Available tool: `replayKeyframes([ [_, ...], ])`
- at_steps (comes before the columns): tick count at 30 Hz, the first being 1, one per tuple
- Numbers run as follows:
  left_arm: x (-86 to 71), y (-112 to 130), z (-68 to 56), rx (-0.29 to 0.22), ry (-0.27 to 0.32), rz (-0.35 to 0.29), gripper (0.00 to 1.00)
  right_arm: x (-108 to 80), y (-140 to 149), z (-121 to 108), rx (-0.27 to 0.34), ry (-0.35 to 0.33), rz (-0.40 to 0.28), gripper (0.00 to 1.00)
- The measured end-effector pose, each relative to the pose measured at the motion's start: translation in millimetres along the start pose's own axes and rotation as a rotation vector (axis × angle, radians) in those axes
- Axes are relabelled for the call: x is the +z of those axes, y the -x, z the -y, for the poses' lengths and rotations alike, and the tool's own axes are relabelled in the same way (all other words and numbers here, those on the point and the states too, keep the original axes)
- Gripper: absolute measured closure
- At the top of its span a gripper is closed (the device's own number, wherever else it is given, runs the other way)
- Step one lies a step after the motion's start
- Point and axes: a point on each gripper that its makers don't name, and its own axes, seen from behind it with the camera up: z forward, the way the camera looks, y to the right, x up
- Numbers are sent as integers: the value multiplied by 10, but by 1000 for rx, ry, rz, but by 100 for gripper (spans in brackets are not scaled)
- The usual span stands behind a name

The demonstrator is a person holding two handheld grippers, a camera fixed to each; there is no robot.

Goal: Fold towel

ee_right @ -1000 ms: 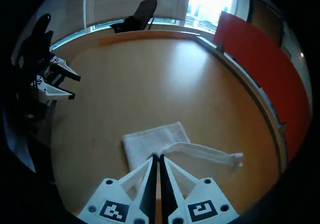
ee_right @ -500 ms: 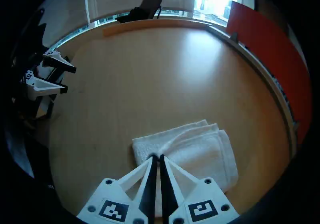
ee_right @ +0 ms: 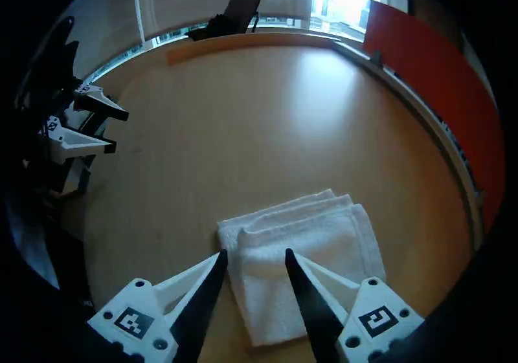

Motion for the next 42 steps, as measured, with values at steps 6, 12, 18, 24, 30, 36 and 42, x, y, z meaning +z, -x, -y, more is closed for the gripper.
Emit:
replayKeyframes([
  [6, 2, -18, -12, 6, 0, -2, 4, -62, 71, -11, 23, 24, -6, 19],
  [12, 1, -35, -19, 10, 0, -4, 4, -123, 188, -27, 47, 49, -3, 19],
  [18, -2, -40, -28, 15, 1, -4, 4, -207, 333, -42, 75, 69, 5, 19],
  [24, 0, -41, -34, 18, 0, -3, 4, -304, 510, -60, 100, 92, 21, 19],
  [30, 1, -30, -44, 20, 0, -2, 4, -357, 671, -64, 123, 108, 35, 19],
  [36, 5, -24, -71, 20, 3, 0, 4, -360, 811, -47, 141, 119, 51, 19],
  [42, 8, -33, -86, 19, 4, -1, 4, -329, 938, -26, 165, 126, 63, 19],
])
